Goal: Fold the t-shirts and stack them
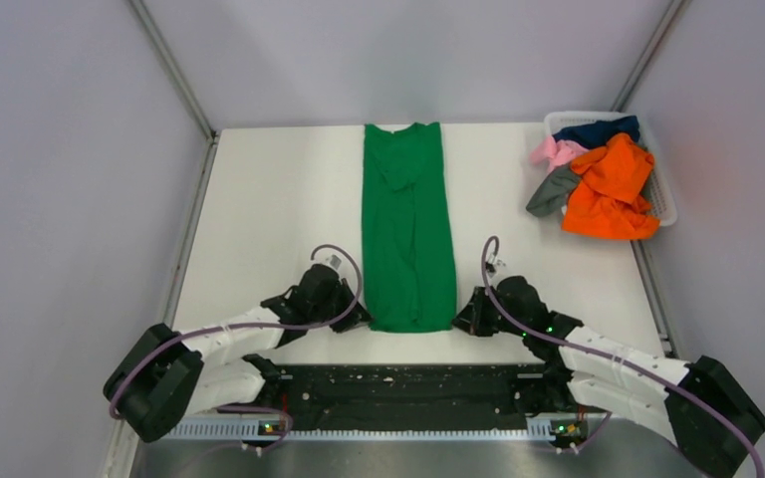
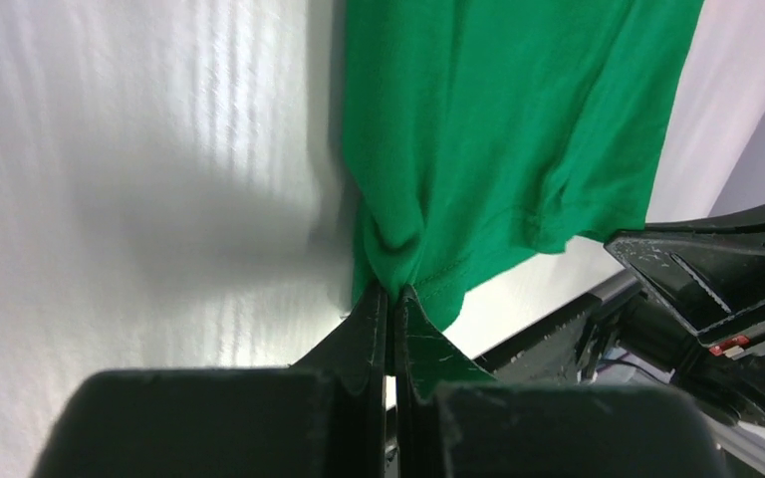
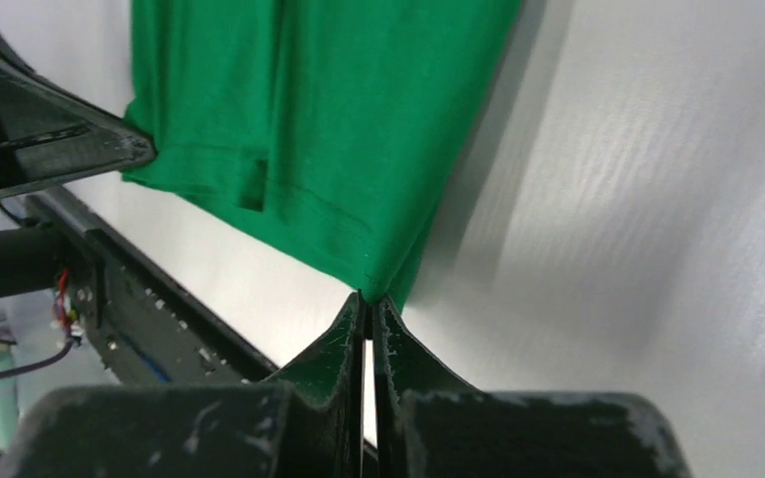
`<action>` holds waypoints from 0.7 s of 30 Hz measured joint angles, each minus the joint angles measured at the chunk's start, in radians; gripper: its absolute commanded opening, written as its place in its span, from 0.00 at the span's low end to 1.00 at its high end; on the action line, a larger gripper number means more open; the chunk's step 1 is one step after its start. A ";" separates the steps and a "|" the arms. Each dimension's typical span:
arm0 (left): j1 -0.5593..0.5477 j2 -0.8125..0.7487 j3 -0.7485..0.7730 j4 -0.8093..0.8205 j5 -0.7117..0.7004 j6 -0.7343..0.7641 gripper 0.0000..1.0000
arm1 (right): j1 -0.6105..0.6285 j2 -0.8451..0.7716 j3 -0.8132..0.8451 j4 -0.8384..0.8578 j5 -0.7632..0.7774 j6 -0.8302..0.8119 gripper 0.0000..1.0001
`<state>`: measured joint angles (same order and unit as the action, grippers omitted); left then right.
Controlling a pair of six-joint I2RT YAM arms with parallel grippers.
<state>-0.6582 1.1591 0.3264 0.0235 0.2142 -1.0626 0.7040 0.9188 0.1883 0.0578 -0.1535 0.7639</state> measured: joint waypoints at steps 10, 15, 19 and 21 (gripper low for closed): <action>-0.058 -0.099 0.033 -0.092 -0.045 -0.042 0.00 | 0.000 -0.179 0.006 -0.057 -0.031 0.015 0.00; -0.034 0.005 0.220 -0.153 -0.111 -0.008 0.00 | -0.003 -0.036 0.131 -0.057 0.028 0.017 0.00; 0.044 0.158 0.415 -0.184 -0.127 0.042 0.00 | -0.048 0.108 0.271 -0.028 0.056 0.017 0.00; 0.092 0.236 0.515 -0.204 -0.118 0.069 0.00 | -0.090 0.191 0.348 -0.003 0.069 0.018 0.00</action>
<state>-0.5659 1.3952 0.8413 -0.1802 0.0963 -0.9939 0.6136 1.1099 0.5358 0.0547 -0.0845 0.7818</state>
